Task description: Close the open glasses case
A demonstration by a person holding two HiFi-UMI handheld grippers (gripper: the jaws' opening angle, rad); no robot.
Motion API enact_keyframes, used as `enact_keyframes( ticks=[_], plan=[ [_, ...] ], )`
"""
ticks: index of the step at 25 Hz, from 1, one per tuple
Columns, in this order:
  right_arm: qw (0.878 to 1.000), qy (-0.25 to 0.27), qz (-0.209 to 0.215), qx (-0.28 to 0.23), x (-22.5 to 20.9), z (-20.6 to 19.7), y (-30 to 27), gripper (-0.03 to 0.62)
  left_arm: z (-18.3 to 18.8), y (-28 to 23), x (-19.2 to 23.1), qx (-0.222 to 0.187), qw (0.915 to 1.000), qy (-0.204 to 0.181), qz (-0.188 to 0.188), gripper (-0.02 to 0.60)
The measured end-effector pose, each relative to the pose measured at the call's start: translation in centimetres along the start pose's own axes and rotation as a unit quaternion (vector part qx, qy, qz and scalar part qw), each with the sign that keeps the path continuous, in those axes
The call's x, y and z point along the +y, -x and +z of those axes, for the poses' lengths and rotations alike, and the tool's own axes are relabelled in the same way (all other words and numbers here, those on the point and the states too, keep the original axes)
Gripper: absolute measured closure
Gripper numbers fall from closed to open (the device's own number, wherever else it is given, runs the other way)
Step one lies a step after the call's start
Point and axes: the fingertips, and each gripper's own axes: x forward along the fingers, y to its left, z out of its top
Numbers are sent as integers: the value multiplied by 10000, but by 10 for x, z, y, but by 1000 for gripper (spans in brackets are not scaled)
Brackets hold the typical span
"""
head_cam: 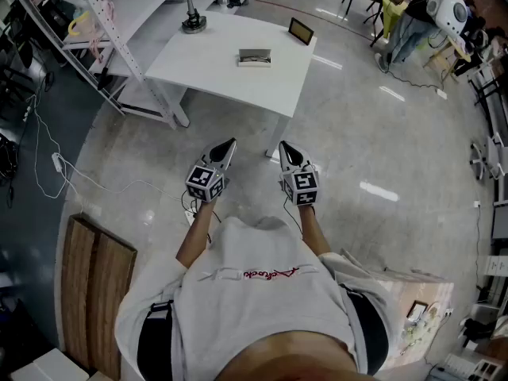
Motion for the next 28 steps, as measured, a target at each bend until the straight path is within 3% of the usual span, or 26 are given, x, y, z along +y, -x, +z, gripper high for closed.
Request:
enact_keyframes(
  ticks=[28],
  plan=[
    [9992,-121,360,80,-24,-20,37,572,-10,-16,-54,168,9998,-46,97,554]
  ],
)
